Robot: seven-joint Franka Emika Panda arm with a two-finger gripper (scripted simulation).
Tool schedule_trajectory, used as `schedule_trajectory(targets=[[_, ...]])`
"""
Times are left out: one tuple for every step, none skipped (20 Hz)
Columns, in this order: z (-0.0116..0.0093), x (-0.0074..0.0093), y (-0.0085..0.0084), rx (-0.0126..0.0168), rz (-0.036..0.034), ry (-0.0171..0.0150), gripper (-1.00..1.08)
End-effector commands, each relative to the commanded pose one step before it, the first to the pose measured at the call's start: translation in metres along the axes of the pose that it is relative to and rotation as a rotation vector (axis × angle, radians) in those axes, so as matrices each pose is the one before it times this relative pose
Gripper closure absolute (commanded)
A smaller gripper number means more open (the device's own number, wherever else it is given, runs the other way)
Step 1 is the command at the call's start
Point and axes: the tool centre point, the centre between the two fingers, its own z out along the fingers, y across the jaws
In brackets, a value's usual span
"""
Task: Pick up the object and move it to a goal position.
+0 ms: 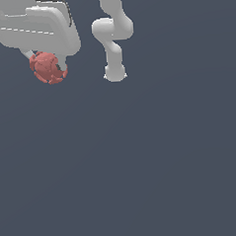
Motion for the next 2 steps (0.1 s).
schedule_trajectory(targets=[[-0.00205, 0.00068, 0.00061, -0.00011, -0.00056, -0.00064, 1.08], [-0.00008, 0.00007, 0.00002, 0.0, 0.0, 0.0, 1.08]])
